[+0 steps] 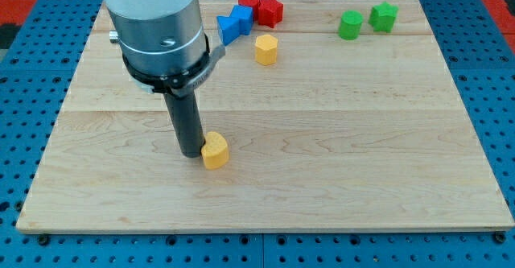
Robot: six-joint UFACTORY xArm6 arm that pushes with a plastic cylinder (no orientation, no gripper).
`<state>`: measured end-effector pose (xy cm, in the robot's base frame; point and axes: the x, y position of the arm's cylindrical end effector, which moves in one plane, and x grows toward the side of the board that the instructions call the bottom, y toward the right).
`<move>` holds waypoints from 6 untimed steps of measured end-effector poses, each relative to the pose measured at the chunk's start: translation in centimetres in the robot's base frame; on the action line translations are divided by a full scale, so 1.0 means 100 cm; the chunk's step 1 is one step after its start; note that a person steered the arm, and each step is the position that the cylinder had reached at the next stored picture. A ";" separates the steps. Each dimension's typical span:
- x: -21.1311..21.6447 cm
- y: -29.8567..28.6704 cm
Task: Slightly push the yellow hexagon to the right of the yellow heart
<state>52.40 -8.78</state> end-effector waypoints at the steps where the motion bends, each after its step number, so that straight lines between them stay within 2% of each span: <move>1: 0.027 0.015; 2: -0.037 0.053; 3: -0.073 0.102; 4: -0.081 0.124; 5: -0.126 0.096; 6: -0.129 0.035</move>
